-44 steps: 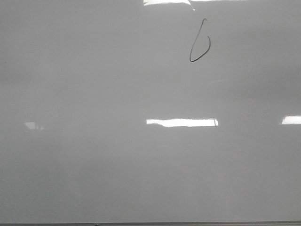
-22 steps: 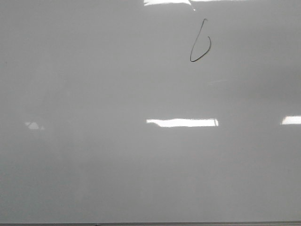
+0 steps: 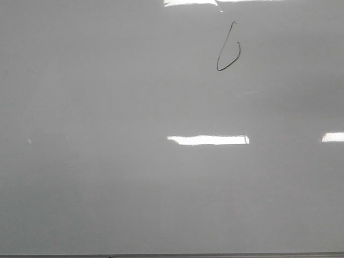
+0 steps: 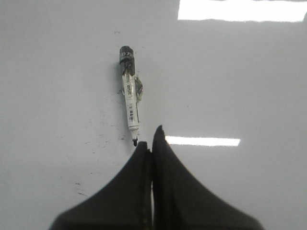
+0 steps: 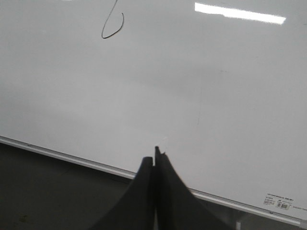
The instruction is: Write number 6 on whiteboard
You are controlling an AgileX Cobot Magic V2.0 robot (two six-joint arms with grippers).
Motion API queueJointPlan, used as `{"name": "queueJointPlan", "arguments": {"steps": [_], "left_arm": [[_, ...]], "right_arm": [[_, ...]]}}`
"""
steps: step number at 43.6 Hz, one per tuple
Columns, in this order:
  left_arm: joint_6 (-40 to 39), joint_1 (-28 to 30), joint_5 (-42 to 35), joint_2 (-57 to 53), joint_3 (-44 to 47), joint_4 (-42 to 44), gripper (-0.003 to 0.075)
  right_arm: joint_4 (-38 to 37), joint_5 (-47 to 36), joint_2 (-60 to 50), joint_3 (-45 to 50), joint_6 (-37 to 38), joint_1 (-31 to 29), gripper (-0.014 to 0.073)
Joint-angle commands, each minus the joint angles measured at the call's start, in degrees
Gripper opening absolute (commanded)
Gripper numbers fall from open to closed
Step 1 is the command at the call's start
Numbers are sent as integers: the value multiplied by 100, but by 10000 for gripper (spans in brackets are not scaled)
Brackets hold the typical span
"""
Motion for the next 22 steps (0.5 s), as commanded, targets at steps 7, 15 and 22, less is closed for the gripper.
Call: {"name": "queueJointPlan", "arguments": {"steps": [7,15,22], "left_arm": [[26,14,-219,-88,20,-28,-20],[614,1,-210,-88,20,-221,-20],[1111,-22,-242,-88,20,-601,-20]], "right_arm": [[-64,-410,68,-112,-43,-20,-68],[-64,-410,68,-112,-43,-20,-68],[-64,-415,68,-112,-43,-20,-68]]}}
